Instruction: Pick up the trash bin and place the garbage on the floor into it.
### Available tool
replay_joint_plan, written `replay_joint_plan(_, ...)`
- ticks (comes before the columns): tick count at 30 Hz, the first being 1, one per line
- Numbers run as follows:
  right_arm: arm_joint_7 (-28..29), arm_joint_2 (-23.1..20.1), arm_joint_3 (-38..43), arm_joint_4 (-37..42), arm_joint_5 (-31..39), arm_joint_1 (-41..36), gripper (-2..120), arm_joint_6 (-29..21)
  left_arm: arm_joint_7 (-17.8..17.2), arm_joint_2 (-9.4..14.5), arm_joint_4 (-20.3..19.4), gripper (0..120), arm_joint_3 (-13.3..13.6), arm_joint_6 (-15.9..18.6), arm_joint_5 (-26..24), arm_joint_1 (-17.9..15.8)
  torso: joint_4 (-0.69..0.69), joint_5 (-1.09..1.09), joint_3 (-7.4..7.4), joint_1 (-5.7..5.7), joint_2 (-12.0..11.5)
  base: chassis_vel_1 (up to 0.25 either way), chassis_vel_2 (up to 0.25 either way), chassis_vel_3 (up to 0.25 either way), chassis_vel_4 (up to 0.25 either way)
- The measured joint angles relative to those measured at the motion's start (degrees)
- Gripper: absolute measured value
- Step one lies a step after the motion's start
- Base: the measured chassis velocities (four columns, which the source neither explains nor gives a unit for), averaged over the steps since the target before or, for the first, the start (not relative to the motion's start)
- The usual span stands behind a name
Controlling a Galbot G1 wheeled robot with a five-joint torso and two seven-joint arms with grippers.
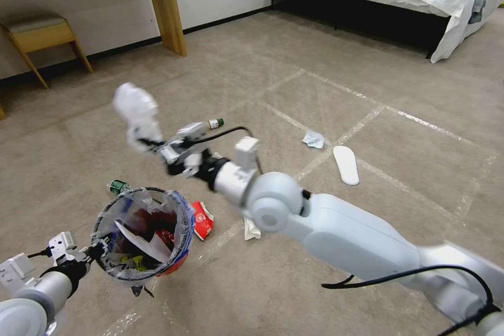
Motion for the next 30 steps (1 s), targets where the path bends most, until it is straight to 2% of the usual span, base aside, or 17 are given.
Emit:
replay_joint_plan(5, 3.6, 1.4, -4.3, -0.5, 0.6, 1.4, 0, -2.4, 0.0, 0.0, -0.1, 1, 0.0, 0.0, 0.0, 0.1, 0.00, 0.00, 0.00, 0.00, 0.0, 0.000, 0.000, 0.000, 0.000)
replay_joint_plan(8, 8.5, 3.1, -7.9, -1.2, 0.8, 1.9, 0, -5.3, 0.0, 0.1, -0.4, 1, -0.1, 0.0, 0.0, 0.1, 0.00, 0.00, 0.00, 0.00, 0.0, 0.000, 0.000, 0.000, 0.000)
replay_joint_plan(16, 11.4, 4.2, -10.1, -2.1, 0.7, 1.9, 0, -7.9, 0.0, 0.0, -0.7, 1, 0.0, 0.0, 0.0, 0.1, 0.00, 0.01, 0.00, 0.00, 0.0, 0.000, 0.000, 0.000, 0.000)
replay_joint_plan(18, 14.4, 4.6, -11.7, -1.9, 1.6, 2.0, 0, -11.2, 0.1, -0.1, -0.9, 1, 0.1, 0.0, 0.0, 0.2, -0.01, 0.01, 0.00, 0.00, 0.0, 0.000, 0.000, 0.000, 0.000)
replay_joint_plan(24, 18.4, 5.4, -13.7, -2.4, 2.8, 2.5, 0, -15.7, 0.2, -0.3, -1.2, 1, 0.1, 0.0, 0.1, 0.2, 0.00, 0.01, 0.00, 0.00, 0.0, 0.000, 0.000, 0.000, 0.000)
replay_joint_plan(30, 19.3, 5.7, -14.2, -3.2, 3.2, 2.1, 0, -17.3, 0.2, -0.3, -1.6, 1, 0.0, 0.0, 0.1, 0.4, -0.01, 0.01, 0.00, 0.00, 0.0, 0.000, 0.000, 0.000, 0.000)
